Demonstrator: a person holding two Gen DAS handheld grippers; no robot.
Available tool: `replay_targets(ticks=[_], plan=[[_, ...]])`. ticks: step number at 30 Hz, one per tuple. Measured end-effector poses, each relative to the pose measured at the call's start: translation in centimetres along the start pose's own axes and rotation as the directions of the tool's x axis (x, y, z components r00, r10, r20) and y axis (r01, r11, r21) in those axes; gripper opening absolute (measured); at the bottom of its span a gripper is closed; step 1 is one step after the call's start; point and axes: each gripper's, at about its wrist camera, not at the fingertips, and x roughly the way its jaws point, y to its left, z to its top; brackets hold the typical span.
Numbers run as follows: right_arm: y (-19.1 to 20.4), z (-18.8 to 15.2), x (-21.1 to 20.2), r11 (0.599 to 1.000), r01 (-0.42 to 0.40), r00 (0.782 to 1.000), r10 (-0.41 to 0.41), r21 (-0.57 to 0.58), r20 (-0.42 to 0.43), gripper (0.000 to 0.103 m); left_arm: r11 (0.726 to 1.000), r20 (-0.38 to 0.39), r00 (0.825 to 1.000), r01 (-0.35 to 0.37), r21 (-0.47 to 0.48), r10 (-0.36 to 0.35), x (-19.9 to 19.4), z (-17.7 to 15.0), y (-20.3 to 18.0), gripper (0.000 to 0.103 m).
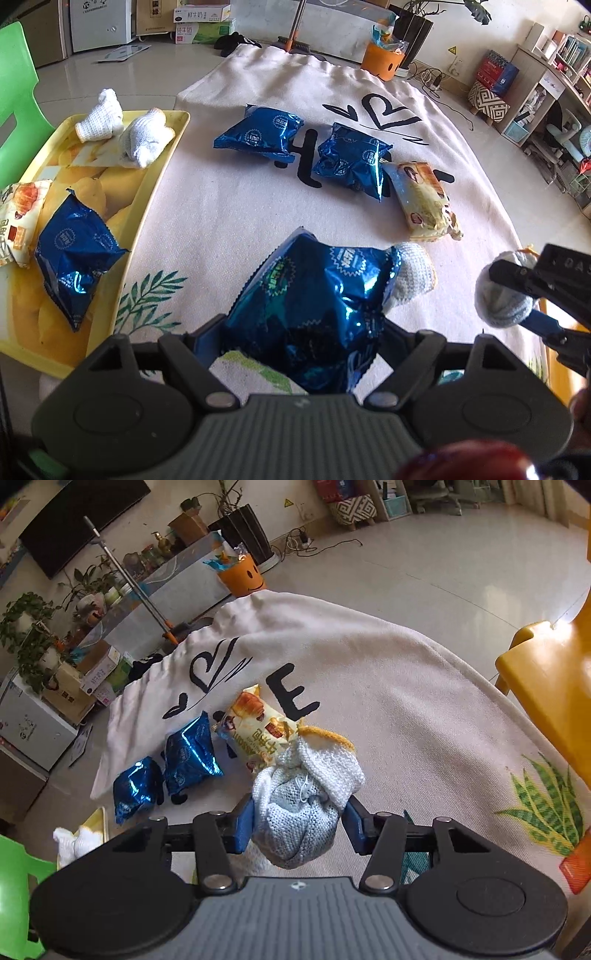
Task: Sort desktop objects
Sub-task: 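Grasp the white knit glove with orange cuff with the right gripper, then carry the blue packet and white glove over the yellow tray with both grippers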
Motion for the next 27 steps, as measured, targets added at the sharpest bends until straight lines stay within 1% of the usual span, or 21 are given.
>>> replay_targets(ticks=[5,10,14,21,27], plan=[[0.4,-2.5,-2.7,0.996,-0.029,0.999,0.028,-0.080,-0.014,0.051,1.000,0.027,1.000,0.001,-0.024,0.000,-1.6,-0.7,0.5,0.083],[1.4,-5.4,-4.7,0.985,-0.045,0.999,0.041,-0.168,-0.023,0.051,0.999,0.008,1.000,-0.020,-0.048,0.020,-2.6,-2.2,0.9,0.083],[1.8,-7.1,-6.0,0.977,-0.054,0.998,0.050,-0.206,-0.027,0.051,0.998,0.017,0.999,-0.035,-0.046,0.036,-3.6,-2.7,0.6,0.083],[1.6,-7.6,-7.3,0.974,-0.067,0.998,0.066,-0.215,-0.014,0.051,0.998,0.061,0.998,-0.030,-0.046,0.033,-5.8,-2.6,0.1,0.083],[1.8,-7.8,-8.0,0.972,-0.070,0.997,0.072,-0.224,0.000,0.051,0.997,0.057,0.998,-0.032,-0.072,0.036,-6.5,-2.6,0.1,0.083]])
